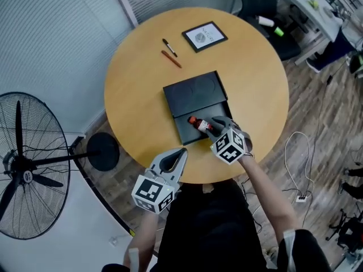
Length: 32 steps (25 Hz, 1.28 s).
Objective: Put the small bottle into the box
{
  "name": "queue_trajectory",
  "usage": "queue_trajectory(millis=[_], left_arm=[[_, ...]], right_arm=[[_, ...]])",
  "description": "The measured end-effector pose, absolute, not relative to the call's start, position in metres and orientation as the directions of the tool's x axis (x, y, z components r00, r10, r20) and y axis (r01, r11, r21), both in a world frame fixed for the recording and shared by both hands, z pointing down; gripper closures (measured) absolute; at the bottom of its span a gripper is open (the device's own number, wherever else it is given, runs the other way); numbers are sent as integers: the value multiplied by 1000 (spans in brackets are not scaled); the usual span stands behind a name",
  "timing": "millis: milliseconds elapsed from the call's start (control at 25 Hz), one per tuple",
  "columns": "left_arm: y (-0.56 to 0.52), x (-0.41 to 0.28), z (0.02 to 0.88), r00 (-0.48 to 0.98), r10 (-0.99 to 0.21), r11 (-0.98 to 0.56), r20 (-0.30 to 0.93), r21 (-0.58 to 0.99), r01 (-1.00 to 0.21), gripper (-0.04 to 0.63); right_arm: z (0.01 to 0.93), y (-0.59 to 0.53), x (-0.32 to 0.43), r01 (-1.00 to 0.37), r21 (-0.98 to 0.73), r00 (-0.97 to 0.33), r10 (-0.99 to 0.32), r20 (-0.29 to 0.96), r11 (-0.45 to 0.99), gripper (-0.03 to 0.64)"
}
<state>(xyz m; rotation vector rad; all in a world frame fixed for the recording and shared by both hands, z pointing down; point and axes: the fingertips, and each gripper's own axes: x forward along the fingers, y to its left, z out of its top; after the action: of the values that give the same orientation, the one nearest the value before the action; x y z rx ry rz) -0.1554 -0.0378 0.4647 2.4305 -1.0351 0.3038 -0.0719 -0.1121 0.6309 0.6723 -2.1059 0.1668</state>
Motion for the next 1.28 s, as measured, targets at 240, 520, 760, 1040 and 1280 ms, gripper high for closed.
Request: queue_trajectory(millis=[240,520,760,1040,1280], left_arm=[[-44,-135,445,677,-639,-606,366,303,-736,598],[-53,-127,431,631,-683,-589,367,234,-774,598],[-66,-125,430,608,-696,-588,382,183,-788,598],[-77,-129,425,613,-699,-596,369,172,-784,598],[-81,-130,431,637,-675,-618,371,188,-764,598]], right_arm=[[597,-106,-46,-437,235,-456,-439,774,868,453],[544,-101,-34,-320,400,-479,-511,714,859,480],[507,-90,-38,-197,522,-513,-541,666,830,507],[473,-83,-35,-307,506,-542,-585,603,806,555],[462,-87,-34,-401,484,-536,-628,564,778,585]])
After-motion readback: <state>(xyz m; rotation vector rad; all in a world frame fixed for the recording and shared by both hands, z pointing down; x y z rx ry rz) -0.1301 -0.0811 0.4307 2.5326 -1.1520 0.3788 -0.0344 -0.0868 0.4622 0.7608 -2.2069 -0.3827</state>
